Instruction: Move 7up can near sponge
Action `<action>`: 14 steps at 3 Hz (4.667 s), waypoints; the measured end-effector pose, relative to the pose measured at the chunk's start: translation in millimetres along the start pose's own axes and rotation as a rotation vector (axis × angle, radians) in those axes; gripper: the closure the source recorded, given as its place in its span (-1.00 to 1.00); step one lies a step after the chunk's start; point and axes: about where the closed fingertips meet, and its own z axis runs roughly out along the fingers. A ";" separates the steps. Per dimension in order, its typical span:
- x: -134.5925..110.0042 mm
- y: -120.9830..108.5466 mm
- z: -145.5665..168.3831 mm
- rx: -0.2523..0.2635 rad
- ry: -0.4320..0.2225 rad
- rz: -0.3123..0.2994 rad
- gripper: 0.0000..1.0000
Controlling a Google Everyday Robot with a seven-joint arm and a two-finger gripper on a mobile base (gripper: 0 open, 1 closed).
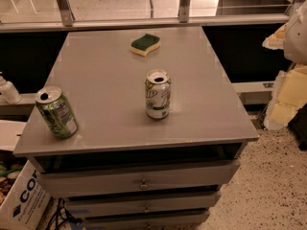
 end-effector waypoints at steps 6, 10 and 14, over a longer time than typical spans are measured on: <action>-55.2 4.7 82.2 -0.205 -0.549 0.064 -1.00; -103.7 28.7 95.1 -0.307 -0.819 0.049 -1.00; -161.7 -6.8 138.3 -0.171 -1.010 0.046 -1.00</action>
Offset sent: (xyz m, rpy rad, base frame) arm 0.0076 0.0041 -0.0127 0.1135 0.0039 0.0200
